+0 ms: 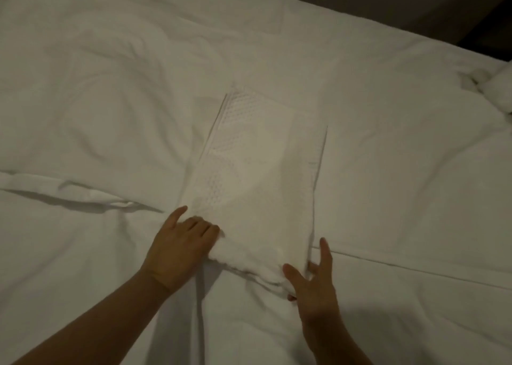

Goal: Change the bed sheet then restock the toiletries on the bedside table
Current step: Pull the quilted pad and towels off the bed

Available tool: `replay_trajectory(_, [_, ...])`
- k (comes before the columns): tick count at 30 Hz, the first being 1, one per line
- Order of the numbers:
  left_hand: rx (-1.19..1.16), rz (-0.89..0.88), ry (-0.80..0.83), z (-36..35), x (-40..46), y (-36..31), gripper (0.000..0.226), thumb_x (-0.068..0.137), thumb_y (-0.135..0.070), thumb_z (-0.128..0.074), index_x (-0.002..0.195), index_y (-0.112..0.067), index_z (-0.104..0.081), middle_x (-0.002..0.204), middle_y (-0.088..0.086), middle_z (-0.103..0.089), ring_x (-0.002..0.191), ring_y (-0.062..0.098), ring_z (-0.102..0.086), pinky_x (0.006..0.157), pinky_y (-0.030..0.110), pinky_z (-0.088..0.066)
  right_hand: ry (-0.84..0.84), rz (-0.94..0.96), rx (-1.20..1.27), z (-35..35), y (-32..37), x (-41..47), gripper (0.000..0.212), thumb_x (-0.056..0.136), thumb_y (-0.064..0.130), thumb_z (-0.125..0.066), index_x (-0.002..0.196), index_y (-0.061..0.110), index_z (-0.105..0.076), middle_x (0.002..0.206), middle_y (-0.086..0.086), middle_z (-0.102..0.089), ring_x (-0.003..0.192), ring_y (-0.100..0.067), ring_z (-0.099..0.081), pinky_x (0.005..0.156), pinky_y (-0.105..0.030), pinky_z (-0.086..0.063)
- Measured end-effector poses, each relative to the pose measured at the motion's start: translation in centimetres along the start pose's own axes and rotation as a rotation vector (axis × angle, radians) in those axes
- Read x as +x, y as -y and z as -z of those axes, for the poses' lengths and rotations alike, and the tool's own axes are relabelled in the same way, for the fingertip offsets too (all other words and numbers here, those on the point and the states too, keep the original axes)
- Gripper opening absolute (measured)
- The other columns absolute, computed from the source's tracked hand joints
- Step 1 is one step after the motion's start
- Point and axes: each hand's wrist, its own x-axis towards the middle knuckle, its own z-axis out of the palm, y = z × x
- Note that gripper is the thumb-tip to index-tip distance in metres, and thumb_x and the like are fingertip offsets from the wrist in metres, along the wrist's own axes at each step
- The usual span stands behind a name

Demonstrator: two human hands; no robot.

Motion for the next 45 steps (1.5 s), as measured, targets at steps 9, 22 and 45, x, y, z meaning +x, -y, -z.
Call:
replay_trajectory(9, [-0.103, -0.206, 0.15, 2.0, -2.3, 0.3, 0.051, 0.037, -0.015, -0.084, 0.086, -0.026, -0.075, 0.073, -0.012, -0.071, 0.061, 0.008, -0.068, 0.094, 0.033, -0.031, 0.096, 1.025, -1.096, 8.9, -4.0, 2.3, 0.087, 0.074, 0.02, -0.068, 0.146, 0.03, -0.019, 0.158, 0.016, 0.002, 0.127, -0.017, -0.037, 0.101, -0.032, -0.042])
replay_trajectory(22, [-0.236, -0.227, 0.447, 4.6, -2.8, -0.1, 0.042, 0.062, -0.044, -0.062, 0.102, -0.041, -0.052, 0.068, -0.023, -0.064, 0.056, -0.005, -0.06, 0.05, 0.007, -0.043, 0.743, 0.969, -1.041, 7.3, -2.5, 6.2, 0.052, 0.094, 0.06, -0.029, 0.125, 0.027, -0.052, 0.126, 0.005, -0.061, 0.126, -0.009, -0.043, 0.111, -0.027, -0.021])
replay_trajectory(45, [-1.311, 0.908, -0.049, -1.0, 17.7, 5.4, 0.024, 0.09, -0.002, -0.056, 0.092, -0.025, -0.053, 0.095, 0.005, -0.063, 0.078, 0.019, -0.06, 0.072, 0.033, -0.048, -0.011, 0.13, -0.307, 0.4, 9.7, 21.1, 0.048, 0.096, 0.046, -0.038, 0.131, 0.015, -0.05, 0.127, -0.009, -0.058, 0.114, -0.027, -0.054, 0.103, -0.046, -0.04])
